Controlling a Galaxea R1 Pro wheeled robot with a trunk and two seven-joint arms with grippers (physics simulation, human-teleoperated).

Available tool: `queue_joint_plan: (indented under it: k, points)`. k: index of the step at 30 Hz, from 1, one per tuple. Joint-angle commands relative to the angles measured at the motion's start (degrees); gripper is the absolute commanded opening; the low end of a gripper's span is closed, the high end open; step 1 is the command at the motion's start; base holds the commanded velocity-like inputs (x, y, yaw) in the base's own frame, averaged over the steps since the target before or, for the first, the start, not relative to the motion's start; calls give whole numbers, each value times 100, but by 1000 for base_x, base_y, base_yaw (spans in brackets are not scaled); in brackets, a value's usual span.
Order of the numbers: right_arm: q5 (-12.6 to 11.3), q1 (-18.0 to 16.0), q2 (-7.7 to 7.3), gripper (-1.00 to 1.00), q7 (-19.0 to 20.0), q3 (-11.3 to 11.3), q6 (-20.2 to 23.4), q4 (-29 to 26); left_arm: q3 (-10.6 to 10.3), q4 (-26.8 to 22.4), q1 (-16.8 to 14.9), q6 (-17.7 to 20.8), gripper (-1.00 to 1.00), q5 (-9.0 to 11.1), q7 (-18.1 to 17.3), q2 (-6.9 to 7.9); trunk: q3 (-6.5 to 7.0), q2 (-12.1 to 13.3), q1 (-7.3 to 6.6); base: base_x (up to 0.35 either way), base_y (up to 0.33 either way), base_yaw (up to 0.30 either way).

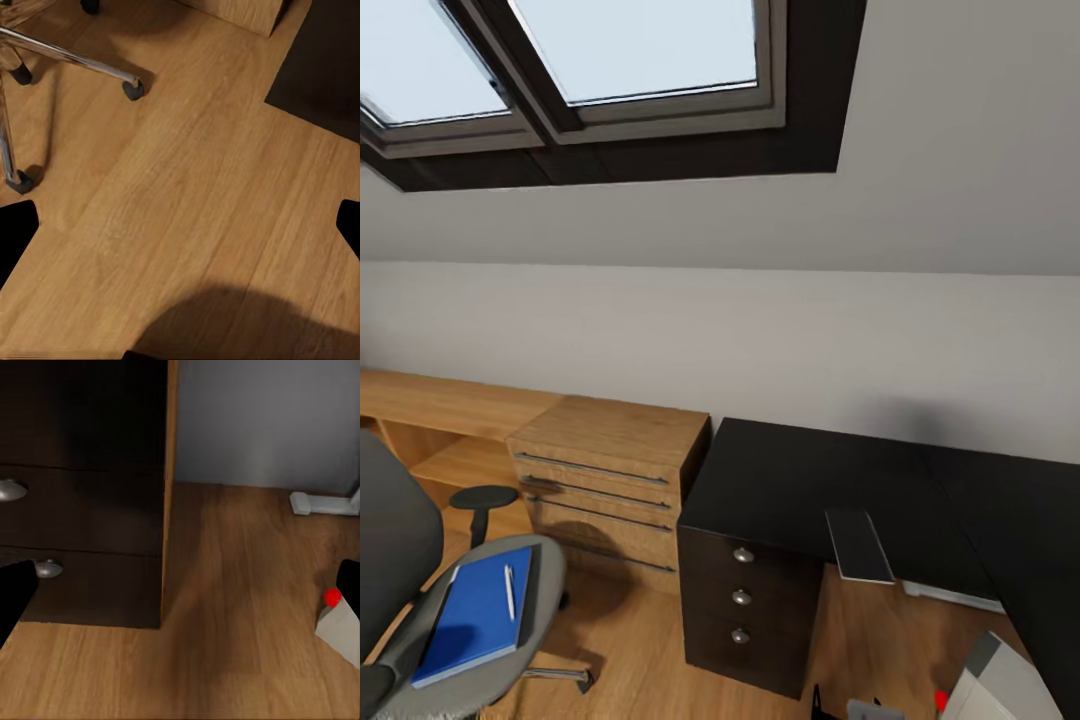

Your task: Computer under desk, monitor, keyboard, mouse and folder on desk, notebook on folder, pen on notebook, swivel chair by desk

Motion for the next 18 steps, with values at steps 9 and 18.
queue_joint_plan:
  k: [9,18]
  points:
    - [560,-4,-30,100,-76,48,-280,9,-42,-1,-6,-25,100,35,52,6,-39,-5,0,0,0,253]
    - [1161,-4,-18,100,-568,39,-870,50,-42,0,-6,-25,100,35,54,6,-71,-5,0,0,0,256]
